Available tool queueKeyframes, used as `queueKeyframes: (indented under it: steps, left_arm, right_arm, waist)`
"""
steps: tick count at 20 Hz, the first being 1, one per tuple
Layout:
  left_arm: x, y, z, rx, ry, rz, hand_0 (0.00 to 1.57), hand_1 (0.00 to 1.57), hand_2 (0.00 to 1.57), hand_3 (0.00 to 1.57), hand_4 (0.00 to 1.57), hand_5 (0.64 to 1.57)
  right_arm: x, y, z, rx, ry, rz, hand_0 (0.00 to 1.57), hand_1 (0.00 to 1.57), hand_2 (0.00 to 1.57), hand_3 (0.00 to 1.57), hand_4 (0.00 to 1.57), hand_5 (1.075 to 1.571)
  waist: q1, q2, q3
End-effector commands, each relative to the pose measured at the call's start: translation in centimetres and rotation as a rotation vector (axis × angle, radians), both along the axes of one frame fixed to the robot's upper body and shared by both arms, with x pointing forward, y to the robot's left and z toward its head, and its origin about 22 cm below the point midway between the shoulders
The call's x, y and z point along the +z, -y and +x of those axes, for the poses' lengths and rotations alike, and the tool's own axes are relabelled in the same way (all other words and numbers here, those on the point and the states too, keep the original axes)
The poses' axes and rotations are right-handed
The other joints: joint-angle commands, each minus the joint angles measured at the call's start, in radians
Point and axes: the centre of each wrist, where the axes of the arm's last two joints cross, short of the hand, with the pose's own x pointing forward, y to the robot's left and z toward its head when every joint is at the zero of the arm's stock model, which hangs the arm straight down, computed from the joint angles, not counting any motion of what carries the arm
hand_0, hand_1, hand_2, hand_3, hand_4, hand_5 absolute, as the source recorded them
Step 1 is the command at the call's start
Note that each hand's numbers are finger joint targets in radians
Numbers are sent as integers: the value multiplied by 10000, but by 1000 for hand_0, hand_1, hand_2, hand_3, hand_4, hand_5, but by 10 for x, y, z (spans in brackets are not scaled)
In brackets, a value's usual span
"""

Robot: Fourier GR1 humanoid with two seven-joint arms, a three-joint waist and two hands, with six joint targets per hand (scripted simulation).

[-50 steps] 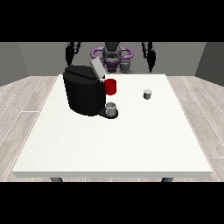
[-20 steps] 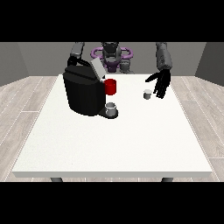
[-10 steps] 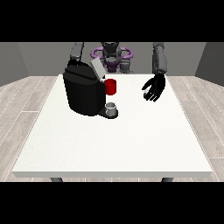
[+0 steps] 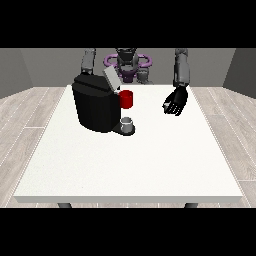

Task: Insert the coffee pod into the coffee machine and close the lid

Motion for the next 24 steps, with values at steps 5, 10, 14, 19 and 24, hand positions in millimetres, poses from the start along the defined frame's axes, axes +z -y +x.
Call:
queueKeyframes:
  steps: [5,10,14,19,24]
  left_arm:
    - [-1,-5,10,-190,-775,1070,760,760,978,856,400,1571]
    - [-25,7,5,-422,-867,739,1124,1124,1198,1089,394,1571]
    - [-8,15,17,-768,-359,-395,1369,1369,1368,1298,482,1571]
    - [18,17,31,-1131,-900,-1110,1447,1447,1431,1354,530,1571]
    - [37,38,42,-1626,-1559,-1032,1371,1371,1379,1325,504,1571]
  right_arm:
    - [-5,-2,8,-187,-140,205,0,0,0,0,0,1571]
    - [-35,7,-8,-358,-793,285,0,0,0,0,0,1571]
    - [-34,17,-3,-949,-857,-446,0,0,0,0,0,1571]
    - [-64,16,-15,-1061,-1556,-535,0,0,0,0,0,1571]
    - [-70,33,-18,-998,-2512,-576,0,0,0,0,0,1571]
  waist:
    - [51,-6,-9]
    - [48,-516,-11]
    - [186,-699,-13]
    - [402,-1202,-7]
    - [292,-2049,-6]
